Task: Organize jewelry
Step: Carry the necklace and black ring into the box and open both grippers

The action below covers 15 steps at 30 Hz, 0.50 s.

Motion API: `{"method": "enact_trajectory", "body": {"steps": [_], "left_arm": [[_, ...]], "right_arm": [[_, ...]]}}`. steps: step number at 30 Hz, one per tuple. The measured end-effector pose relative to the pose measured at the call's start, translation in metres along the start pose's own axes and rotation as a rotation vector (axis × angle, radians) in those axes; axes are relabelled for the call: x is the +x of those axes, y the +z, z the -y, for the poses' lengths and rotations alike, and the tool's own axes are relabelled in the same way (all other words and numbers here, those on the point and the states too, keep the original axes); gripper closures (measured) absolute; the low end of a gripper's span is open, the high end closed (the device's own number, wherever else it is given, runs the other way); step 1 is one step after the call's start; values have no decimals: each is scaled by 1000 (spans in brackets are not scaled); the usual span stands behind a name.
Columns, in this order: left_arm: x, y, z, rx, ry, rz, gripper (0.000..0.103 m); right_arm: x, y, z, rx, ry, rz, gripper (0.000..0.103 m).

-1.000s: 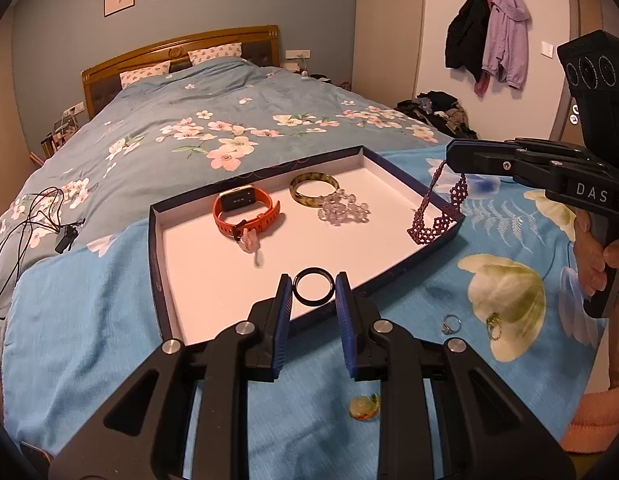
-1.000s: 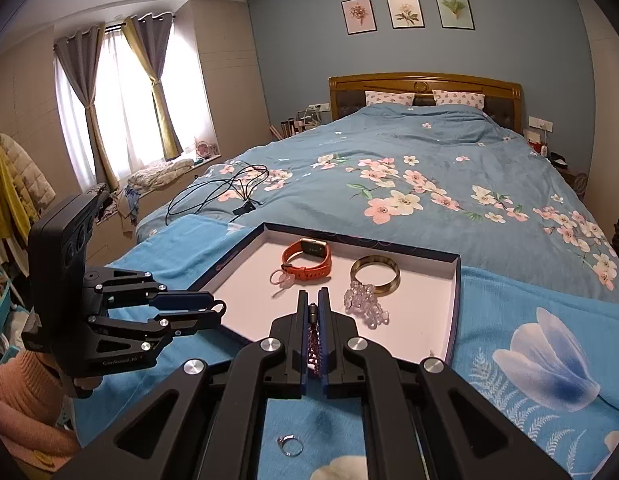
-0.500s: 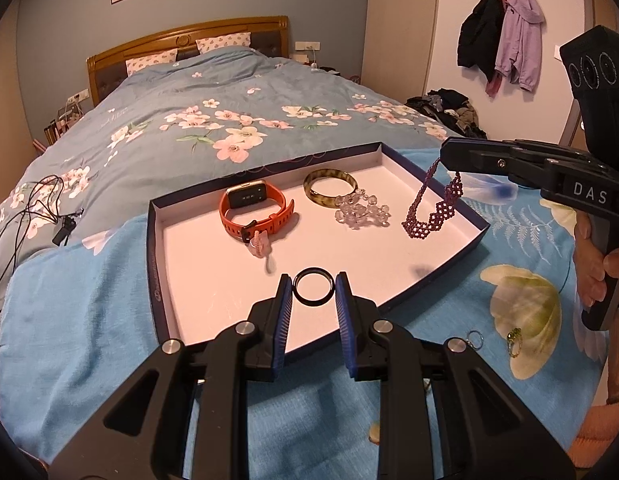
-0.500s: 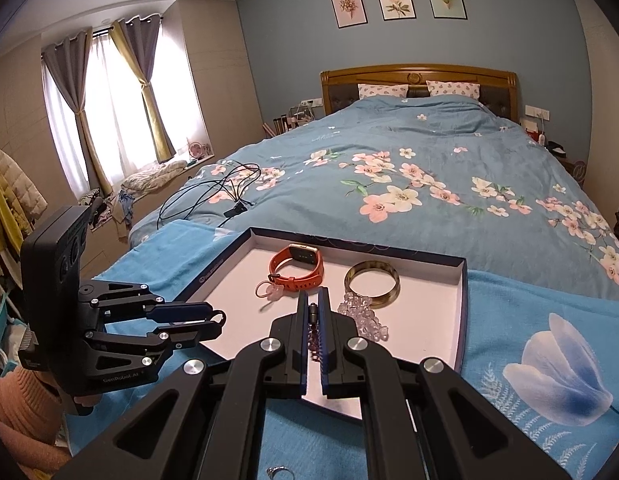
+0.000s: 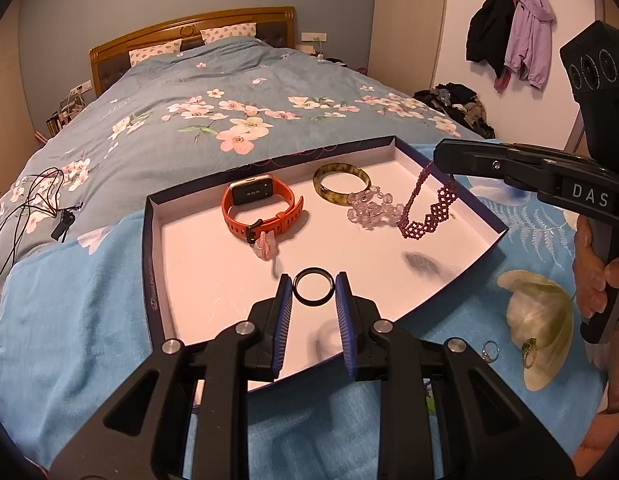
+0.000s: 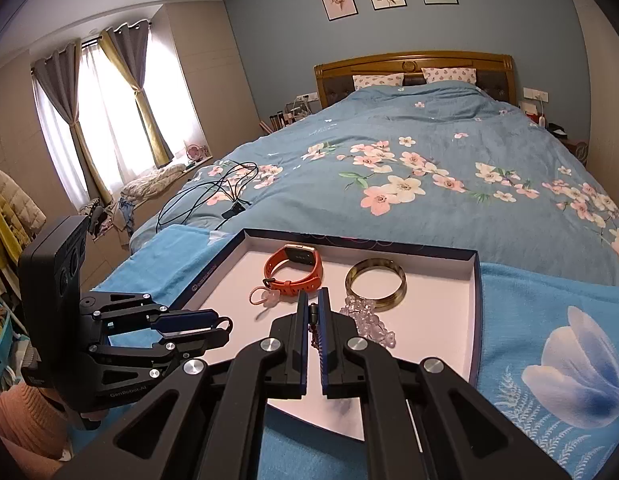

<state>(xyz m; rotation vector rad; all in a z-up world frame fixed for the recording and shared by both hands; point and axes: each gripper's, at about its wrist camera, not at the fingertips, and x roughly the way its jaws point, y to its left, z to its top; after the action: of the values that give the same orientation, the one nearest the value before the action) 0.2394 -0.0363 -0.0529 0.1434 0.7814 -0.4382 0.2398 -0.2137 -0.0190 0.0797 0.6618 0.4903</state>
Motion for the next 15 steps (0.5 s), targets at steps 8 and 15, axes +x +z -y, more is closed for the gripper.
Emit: {"method": "enact_trajectory", "body": {"steps": [8,15], "left_arm": [[8,1,-2,-8,1,-14,81],[15,3,-5,-17,6,-28,81]], "right_arm": [[11,1,4,24,5,-13,100],[17,2,5,45,19,-21,100]]}}
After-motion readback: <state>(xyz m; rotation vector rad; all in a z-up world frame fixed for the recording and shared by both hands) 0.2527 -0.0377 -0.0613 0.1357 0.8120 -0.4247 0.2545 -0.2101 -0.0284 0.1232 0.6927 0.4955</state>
